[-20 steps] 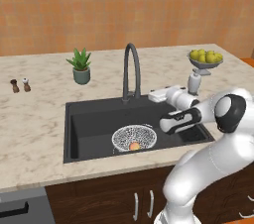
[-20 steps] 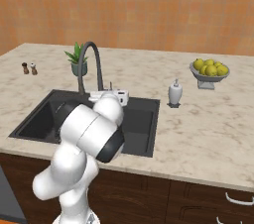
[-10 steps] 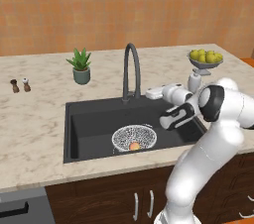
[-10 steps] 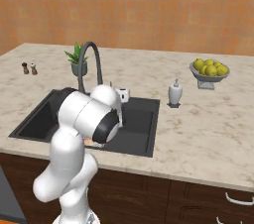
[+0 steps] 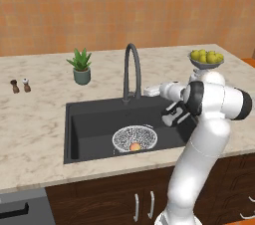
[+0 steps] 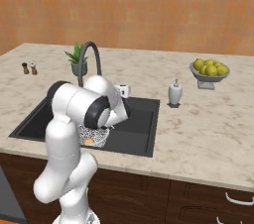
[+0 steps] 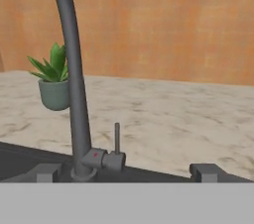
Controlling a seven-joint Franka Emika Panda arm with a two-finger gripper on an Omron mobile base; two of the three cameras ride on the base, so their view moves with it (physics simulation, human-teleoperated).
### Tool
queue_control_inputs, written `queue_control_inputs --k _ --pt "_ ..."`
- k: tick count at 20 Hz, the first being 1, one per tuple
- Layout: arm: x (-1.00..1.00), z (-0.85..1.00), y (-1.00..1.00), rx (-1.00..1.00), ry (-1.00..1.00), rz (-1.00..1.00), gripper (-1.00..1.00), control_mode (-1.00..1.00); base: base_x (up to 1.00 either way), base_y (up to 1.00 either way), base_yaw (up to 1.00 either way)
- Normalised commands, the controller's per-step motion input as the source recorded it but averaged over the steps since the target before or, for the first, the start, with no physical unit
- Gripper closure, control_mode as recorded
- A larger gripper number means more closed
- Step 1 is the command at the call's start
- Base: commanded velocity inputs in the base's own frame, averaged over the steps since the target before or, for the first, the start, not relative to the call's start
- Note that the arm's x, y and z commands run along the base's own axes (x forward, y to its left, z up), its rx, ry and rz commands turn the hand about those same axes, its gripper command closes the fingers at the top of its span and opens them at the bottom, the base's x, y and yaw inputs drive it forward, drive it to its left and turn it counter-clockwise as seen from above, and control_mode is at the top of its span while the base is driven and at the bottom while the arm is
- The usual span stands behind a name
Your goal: Put the colander in the sink, put the peach in the colander, and turn on the sink faucet and pour water over the colander.
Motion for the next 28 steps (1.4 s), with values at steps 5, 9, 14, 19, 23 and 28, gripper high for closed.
queue_control_inputs --k 5,9,14,19,23,28 --pt "0.28 -0.10 0.11 0.00 -0.03 0.00 -1.00 -1.00 0.00 0.00 0.00" --pt "0.21 -0.12 0.14 0.00 -0.03 0.00 -1.00 -1.00 0.00 0.00 0.00" --pt "0.21 -0.12 0.17 0.00 -0.03 0.00 -1.00 -1.00 0.00 0.00 0.00" --pt "0.18 -0.10 0.16 0.00 -0.03 0.00 -1.00 -1.00 0.00 0.00 0.00" --pt "0.13 -0.16 0.19 0.00 -0.04 0.00 -1.00 -1.00 0.00 0.00 0.00" --pt "0.12 -0.24 0.19 0.00 -0.02 0.00 -1.00 -1.00 0.00 0.00 0.00"
